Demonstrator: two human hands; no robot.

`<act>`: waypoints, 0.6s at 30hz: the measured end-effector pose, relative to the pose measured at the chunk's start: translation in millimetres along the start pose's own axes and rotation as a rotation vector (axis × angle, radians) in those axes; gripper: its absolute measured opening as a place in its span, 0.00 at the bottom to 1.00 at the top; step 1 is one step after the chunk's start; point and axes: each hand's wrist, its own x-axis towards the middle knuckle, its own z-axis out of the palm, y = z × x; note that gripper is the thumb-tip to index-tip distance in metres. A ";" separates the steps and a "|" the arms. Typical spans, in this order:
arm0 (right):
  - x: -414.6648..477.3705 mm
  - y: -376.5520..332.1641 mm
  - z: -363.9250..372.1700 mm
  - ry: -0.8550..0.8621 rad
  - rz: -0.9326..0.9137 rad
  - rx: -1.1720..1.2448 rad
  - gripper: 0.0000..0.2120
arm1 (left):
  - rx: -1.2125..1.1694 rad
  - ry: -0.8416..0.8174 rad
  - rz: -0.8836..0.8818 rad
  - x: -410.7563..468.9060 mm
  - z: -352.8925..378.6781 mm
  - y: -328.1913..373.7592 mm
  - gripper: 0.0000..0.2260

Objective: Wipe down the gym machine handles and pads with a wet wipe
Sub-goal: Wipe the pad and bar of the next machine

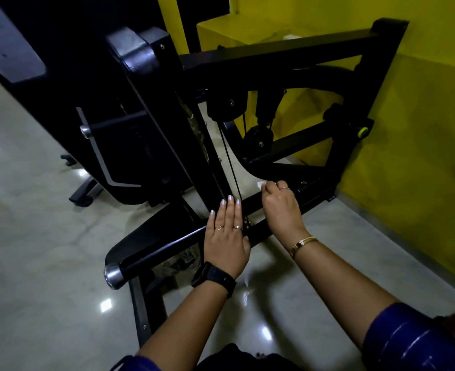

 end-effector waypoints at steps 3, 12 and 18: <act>-7.6 -12.0 3.4 0.095 0.030 0.155 0.22 | 0.006 0.027 0.000 -3.5 -3.0 -5.7 0.42; -38.1 -47.1 8.1 0.156 -0.245 0.453 0.23 | 0.065 0.080 -0.163 -31.0 -3.8 -32.2 0.43; -18.2 0.5 24.9 0.179 0.056 0.493 0.18 | 0.050 0.115 -0.179 -43.0 -7.0 -44.2 0.44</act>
